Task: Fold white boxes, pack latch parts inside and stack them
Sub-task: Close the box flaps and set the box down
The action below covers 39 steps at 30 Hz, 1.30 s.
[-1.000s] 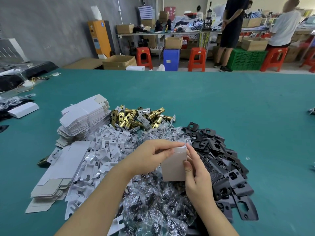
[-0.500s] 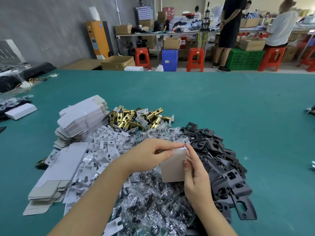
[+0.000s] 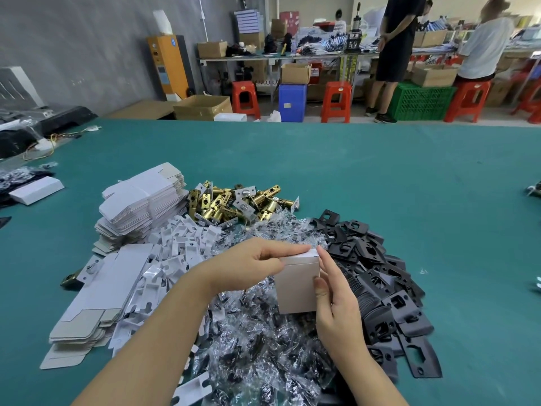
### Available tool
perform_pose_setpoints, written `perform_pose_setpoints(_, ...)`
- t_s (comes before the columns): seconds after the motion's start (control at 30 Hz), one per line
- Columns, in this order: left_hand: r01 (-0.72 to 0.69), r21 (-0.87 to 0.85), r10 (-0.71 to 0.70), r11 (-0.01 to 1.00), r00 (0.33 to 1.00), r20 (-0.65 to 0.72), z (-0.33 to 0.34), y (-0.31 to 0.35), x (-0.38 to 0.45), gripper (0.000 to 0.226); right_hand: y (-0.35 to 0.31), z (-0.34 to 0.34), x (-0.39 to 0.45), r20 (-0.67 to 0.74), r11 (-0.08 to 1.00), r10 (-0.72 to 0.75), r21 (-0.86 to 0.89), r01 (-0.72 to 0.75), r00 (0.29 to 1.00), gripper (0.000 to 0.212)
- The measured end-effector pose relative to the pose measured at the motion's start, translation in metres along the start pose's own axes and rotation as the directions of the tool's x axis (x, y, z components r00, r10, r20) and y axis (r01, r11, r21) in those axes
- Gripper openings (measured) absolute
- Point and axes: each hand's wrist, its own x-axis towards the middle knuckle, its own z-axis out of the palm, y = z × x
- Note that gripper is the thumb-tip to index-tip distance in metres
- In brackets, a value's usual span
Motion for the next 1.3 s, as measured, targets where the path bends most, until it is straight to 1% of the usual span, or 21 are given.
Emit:
perform_pose_setpoints(0.1, -0.028, -0.004, 0.028, 1.0, 0.999, 0.018, 0.001, 0.0, -0.001, 0.054, 0.0, 0.0, 0.001, -0.007, 1.0, 0.002, -0.015, -0.002, 1.0, 0.06)
perform_pose_setpoints(0.23, -0.129, 0.177, 0.131, 0.976, 0.991, -0.002, 0.011, -0.006, 0.0, 0.051, 0.0, 0.0, 0.001, -0.028, 1.0, 0.013, -0.008, -0.014, 1.0, 0.057)
perform_pose_setpoints(0.37, -0.153, 0.258, 0.173, 0.954, 0.983, -0.058, 0.018, -0.012, 0.001, 0.054, 0.002, 0.0, 0.0, -0.027, 1.0, 0.027, 0.001, -0.027, 0.999, 0.051)
perform_pose_setpoints(0.57, -0.177, 0.288, 0.217, 0.941, 0.969, -0.115, 0.027, -0.015, 0.0, 0.057, 0.0, 0.001, 0.0, -0.024, 1.0, 0.019, 0.002, -0.019, 1.0, 0.051)
perform_pose_setpoints(0.77, -0.172, 0.307, 0.217, 0.936, 0.969, -0.119, 0.028, -0.016, -0.002, 0.055, -0.005, 0.0, 0.002, -0.029, 1.0, 0.004, -0.008, -0.004, 1.0, 0.056)
perform_pose_setpoints(0.9, -0.177, 0.383, 0.235, 0.907, 0.966, -0.11, 0.029, -0.016, -0.001, 0.056, -0.005, 0.0, 0.001, -0.028, 0.999, 0.051, 0.003, -0.051, 0.998, 0.047)
perform_pose_setpoints(0.97, -0.174, 0.395, 0.234, 0.902, 0.966, -0.108, 0.03, -0.017, -0.001, 0.056, -0.003, 0.0, 0.0, -0.024, 0.997, 0.08, 0.004, -0.08, 0.997, 0.038)
perform_pose_setpoints(1.03, -0.177, 0.389, 0.237, 0.904, 0.965, -0.113, 0.03, -0.018, -0.002, 0.056, -0.002, 0.0, 0.0, -0.015, 0.995, 0.096, 0.006, -0.096, 0.995, 0.034)
perform_pose_setpoints(1.23, -0.158, 0.348, 0.218, 0.924, 0.966, -0.141, 0.033, -0.016, -0.004, 0.051, -0.001, 0.0, 0.001, -0.006, 0.994, 0.107, 0.01, -0.107, 0.994, 0.035)
perform_pose_setpoints(1.3, -0.133, 0.421, 0.206, 0.897, 0.97, -0.132, 0.032, -0.012, -0.003, 0.049, 0.0, 0.0, 0.001, -0.008, 0.993, 0.119, 0.003, -0.119, 0.993, 0.034)
